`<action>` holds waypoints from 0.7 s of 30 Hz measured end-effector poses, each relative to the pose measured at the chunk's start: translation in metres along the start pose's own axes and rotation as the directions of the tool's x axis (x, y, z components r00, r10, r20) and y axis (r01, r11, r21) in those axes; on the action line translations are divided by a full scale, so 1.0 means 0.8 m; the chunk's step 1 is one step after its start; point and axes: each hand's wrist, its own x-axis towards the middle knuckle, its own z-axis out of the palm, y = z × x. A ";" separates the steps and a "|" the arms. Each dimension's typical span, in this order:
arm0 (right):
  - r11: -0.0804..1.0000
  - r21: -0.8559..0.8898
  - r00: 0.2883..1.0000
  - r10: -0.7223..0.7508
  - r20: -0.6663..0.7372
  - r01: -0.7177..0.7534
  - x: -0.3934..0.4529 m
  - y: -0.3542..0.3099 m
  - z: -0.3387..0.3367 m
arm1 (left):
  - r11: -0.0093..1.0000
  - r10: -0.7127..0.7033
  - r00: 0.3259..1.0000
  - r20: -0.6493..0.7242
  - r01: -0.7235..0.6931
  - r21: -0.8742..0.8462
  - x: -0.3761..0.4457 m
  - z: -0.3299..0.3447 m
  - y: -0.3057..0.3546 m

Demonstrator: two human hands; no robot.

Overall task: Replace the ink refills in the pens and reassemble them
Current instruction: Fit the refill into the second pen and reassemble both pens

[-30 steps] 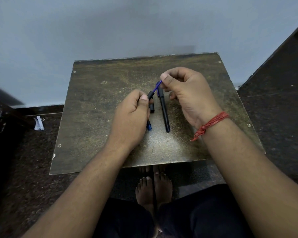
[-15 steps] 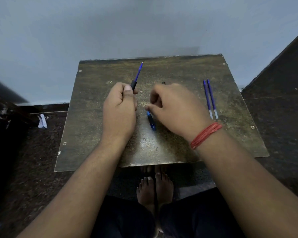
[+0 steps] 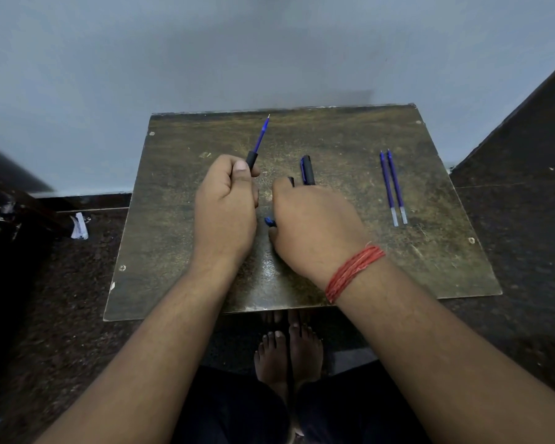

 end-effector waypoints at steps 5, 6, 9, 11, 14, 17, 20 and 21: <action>0.965 0.246 0.996 0.092 0.009 -0.092 0.013 0.017 -0.010 | 1.000 0.006 1.000 -0.020 -0.007 -0.010 -0.002 -0.001 0.000; 0.928 0.346 0.989 0.148 -0.010 -0.135 0.017 0.026 -0.011 | 1.000 0.008 1.000 -0.017 -0.008 -0.011 -0.003 0.000 0.000; 0.678 0.706 0.939 0.339 -0.056 -0.203 0.026 0.051 -0.009 | 1.000 0.019 0.999 0.030 -0.019 0.000 -0.006 0.004 -0.001; 0.441 0.883 0.893 0.446 -0.060 -0.161 0.030 0.065 -0.009 | 0.999 0.042 0.996 0.082 -0.044 0.026 -0.011 0.011 -0.001; 0.156 0.984 0.832 0.555 -0.015 -0.086 0.035 0.072 -0.008 | 0.994 0.073 0.989 0.133 -0.083 0.074 -0.019 0.017 0.001; 0.051 0.998 0.791 0.612 -0.012 -0.025 0.039 0.079 -0.005 | 0.990 0.091 0.984 0.152 -0.106 0.094 -0.021 0.020 0.000; 0.035 0.999 0.779 0.626 -0.046 0.031 0.041 0.084 -0.006 | 0.986 0.104 0.980 0.169 -0.124 0.113 -0.023 0.021 0.000; 0.036 0.998 0.777 0.626 -0.059 0.046 0.041 0.085 -0.007 | 0.984 0.108 0.979 0.173 -0.130 0.119 -0.024 0.022 0.000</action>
